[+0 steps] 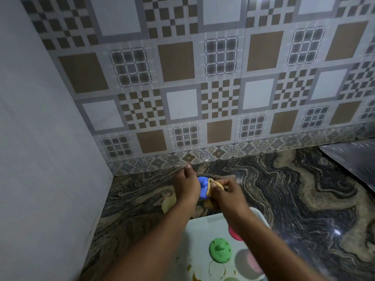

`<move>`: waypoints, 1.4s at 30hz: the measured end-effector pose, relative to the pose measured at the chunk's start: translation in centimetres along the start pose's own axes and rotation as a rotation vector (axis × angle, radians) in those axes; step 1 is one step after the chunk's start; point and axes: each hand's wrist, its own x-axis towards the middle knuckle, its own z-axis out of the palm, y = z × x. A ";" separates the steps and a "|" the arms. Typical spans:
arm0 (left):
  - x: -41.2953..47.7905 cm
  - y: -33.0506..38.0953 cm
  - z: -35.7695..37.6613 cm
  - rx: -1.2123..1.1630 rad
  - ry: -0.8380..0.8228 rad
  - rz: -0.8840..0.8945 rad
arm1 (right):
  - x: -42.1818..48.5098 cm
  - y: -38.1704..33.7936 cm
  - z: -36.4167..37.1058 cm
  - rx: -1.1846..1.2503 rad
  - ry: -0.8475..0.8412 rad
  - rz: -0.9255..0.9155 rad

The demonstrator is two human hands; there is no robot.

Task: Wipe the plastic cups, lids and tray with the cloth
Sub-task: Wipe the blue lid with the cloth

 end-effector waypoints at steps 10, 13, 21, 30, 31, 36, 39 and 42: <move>0.3 -1.2 -3.0 0.272 -0.331 0.589 | 2.3 -1.7 -1.9 -0.063 -0.029 -0.091; 0.1 -2.0 -3.4 0.334 -0.293 0.584 | 2.1 -0.8 -1.3 -0.051 -0.041 -0.029; 1.9 -4.1 -6.4 0.184 -0.173 0.355 | 2.5 0.4 0.5 0.001 -0.056 0.083; 1.8 -5.6 -6.3 0.231 -0.226 0.363 | 2.0 1.9 1.6 0.089 -0.184 0.254; 1.7 -5.7 -6.0 0.250 -0.234 0.370 | 1.9 2.0 1.7 0.055 -0.189 0.241; 0.8 -6.0 -5.2 0.324 -0.208 0.456 | 1.5 2.5 1.7 -0.150 -0.070 0.058; 0.4 -6.0 -4.9 0.333 -0.145 0.468 | 0.8 2.8 1.4 -0.284 -0.041 -0.104; 1.1 -6.0 -5.8 0.281 -0.042 0.452 | 0.5 3.6 0.5 -0.317 0.040 -0.108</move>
